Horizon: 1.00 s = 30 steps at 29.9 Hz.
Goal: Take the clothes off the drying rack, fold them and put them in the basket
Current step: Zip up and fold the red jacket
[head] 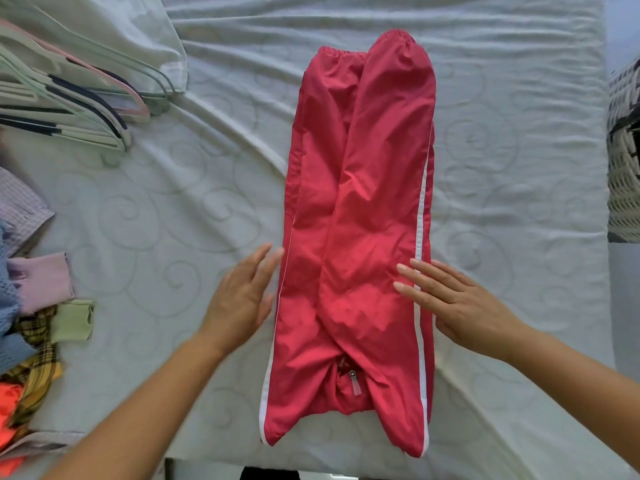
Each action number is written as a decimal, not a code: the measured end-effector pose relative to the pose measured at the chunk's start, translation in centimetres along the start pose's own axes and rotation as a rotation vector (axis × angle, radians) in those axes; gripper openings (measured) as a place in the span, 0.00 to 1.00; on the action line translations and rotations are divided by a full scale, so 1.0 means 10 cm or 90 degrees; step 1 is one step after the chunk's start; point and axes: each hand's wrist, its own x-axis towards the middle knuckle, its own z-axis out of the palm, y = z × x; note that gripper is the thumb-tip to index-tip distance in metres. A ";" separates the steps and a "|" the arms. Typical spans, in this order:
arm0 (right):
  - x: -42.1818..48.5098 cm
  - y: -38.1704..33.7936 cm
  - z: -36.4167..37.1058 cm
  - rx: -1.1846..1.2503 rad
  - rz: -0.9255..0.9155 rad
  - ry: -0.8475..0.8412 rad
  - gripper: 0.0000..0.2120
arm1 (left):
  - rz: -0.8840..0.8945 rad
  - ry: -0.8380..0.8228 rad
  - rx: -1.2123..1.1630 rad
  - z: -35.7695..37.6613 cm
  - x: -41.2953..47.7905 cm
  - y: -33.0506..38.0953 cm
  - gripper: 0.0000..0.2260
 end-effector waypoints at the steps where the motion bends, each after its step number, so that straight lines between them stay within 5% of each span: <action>1: 0.00 0.02 0.00 -0.005 -0.019 0.004 0.34 | 0.139 -0.058 0.108 -0.07 0.07 -0.09 0.35; 4: 0.02 0.10 0.00 0.018 -0.059 -0.032 0.33 | 0.390 -0.151 0.268 -0.24 0.36 -0.14 0.39; 8: 0.07 0.13 0.06 0.014 -0.083 -0.074 0.36 | 0.506 -0.147 0.306 -0.16 0.63 -0.09 0.30; 15: -0.04 0.09 0.10 0.094 -0.003 -0.097 0.29 | 0.479 -0.204 0.260 -0.01 0.59 -0.12 0.29; 18: -0.09 -0.02 0.05 0.275 0.176 0.030 0.29 | 0.346 -0.146 0.120 -0.05 0.46 -0.11 0.35; 22: 0.18 -0.34 0.08 0.663 0.676 0.218 0.45 | -0.237 -0.039 -0.478 0.02 0.26 0.25 0.33; 25: 0.36 -0.56 0.17 0.686 0.700 0.191 0.39 | -0.482 0.005 -0.638 0.14 0.24 0.49 0.47; 30: 0.26 -0.60 -0.03 0.602 0.575 0.200 0.38 | -0.410 -0.052 -0.624 0.14 0.22 0.49 0.48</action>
